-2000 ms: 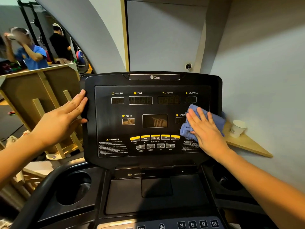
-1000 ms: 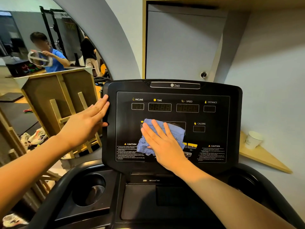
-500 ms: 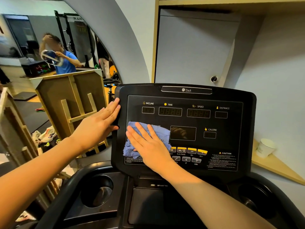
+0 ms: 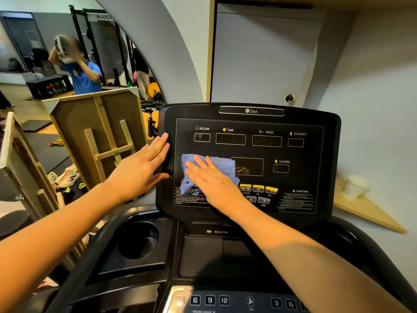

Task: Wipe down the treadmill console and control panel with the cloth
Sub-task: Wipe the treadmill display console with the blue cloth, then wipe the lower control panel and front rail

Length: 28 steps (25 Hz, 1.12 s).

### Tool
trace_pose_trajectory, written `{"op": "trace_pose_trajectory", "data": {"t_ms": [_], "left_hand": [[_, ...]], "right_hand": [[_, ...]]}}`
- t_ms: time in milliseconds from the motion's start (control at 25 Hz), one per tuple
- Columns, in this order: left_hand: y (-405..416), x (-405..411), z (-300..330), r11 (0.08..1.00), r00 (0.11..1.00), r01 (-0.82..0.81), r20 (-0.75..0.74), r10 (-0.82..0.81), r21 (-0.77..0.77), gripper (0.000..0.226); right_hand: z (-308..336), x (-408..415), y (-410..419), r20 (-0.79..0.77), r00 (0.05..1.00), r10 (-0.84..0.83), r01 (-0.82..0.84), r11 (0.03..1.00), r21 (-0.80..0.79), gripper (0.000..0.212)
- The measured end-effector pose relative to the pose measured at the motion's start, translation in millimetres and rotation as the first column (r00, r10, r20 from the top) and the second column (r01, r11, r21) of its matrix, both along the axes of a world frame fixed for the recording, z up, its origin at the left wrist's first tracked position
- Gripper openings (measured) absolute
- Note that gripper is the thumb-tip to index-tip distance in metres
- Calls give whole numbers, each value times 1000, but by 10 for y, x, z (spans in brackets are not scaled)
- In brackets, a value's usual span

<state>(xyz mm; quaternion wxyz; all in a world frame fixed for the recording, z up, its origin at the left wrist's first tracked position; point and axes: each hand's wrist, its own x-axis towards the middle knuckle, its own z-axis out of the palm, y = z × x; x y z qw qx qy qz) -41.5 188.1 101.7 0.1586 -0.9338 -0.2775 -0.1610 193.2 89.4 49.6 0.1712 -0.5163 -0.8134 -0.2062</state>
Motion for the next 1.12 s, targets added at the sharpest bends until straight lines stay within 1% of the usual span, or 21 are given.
{"op": "trace_pose_trajectory", "data": {"t_ms": [120, 240, 280, 400, 480, 600, 720, 840, 960, 1040, 1120], "left_hand": [[-170, -79, -33, 1000, 1000, 5, -14, -4, 11, 84], [-360, -166, -21, 1000, 999, 5, -33, -5, 16, 83], [-420, -201, -22, 1000, 999, 9, -36, -9, 4, 83], [-625, -282, -39, 994, 998, 42, -42, -46, -96, 82], [-745, -288, -30, 984, 995, 17, -97, -35, -177, 81], [-909, -275, 56, 970, 979, 21, -190, -69, -242, 79], [-1051, -248, 168, 967, 978, 71, -176, -116, -243, 72], [-1255, -196, 299, 974, 986, 99, -113, -124, -206, 65], [-1442, -178, 327, 967, 988, 130, -58, -146, -221, 67], [-1585, -197, 261, 951, 987, 122, -67, -147, -283, 72], [-1751, -252, 50, 938, 982, 82, -134, -134, -337, 77]], "right_hand": [[67, -4, -135, -81, 994, -68, 64, 997, -51, 78], [232, 7, -352, -181, 969, -166, 146, 982, -117, 72], [283, 20, -434, -185, 964, -190, 162, 974, -157, 69], [427, 49, -732, -208, 951, -231, 180, 955, -236, 65], [488, 80, -925, -243, 930, -278, 211, 940, -268, 64], [572, 91, -1211, -199, 899, -391, 331, 902, -276, 65], [698, 76, -1530, -150, 874, -461, 414, 871, -264, 59], [856, 49, -1844, -150, 889, -433, 386, 883, -267, 48], [942, 88, -2162, -101, 895, -434, 391, 873, -291, 33], [896, 208, -2374, -153, 886, -438, 383, 877, -291, 35], [767, 363, -2580, -155, 869, -469, 407, 858, -315, 43]]}}
